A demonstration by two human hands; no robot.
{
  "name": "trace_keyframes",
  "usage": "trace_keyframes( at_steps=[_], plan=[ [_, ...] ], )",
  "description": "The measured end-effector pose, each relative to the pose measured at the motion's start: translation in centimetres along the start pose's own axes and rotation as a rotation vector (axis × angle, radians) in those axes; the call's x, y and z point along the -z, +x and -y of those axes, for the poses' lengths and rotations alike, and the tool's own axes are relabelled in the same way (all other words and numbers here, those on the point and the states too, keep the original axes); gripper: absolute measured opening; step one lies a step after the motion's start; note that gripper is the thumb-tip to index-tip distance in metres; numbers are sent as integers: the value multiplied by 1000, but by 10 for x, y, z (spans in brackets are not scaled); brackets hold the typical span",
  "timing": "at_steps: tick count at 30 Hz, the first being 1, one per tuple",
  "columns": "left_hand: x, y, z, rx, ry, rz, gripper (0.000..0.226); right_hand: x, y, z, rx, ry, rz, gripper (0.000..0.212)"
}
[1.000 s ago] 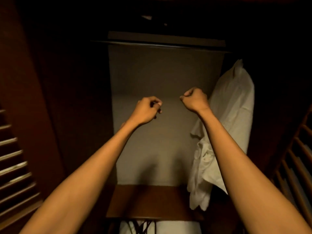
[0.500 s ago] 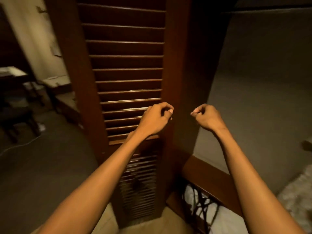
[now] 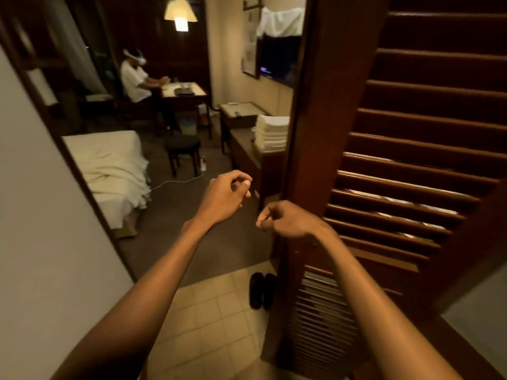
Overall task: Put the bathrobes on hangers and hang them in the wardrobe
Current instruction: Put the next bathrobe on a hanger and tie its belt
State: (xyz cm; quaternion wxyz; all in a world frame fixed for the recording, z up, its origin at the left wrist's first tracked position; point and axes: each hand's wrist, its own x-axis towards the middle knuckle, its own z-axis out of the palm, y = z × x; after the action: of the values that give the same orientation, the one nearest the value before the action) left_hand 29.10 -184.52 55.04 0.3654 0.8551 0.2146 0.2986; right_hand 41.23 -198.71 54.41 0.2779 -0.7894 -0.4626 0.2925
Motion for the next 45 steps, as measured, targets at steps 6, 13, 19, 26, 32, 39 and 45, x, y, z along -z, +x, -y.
trace_keyframes(
  at_steps=[6,13,19,26,32,39,45],
  plan=[
    [64,58,117,169,-20,-108,12,-42,146,56,51,-40,87,7],
    [147,137,239,294,14,-177,14,-87,336,96,28,-84,225,10],
    [187,210,326,385,41,-204,16,-107,471,118,39,-105,349,20],
    [214,309,436,476,76,-261,14,-117,644,134,82,-95,414,22],
    [235,411,513,591,87,-296,12,-98,795,165,154,-163,478,18],
    [282,518,610,630,135,-382,12,-100,966,224,250,-170,496,17],
    [339,604,719,644,160,-477,12,-131,1108,267,316,-181,561,18]
  ],
)
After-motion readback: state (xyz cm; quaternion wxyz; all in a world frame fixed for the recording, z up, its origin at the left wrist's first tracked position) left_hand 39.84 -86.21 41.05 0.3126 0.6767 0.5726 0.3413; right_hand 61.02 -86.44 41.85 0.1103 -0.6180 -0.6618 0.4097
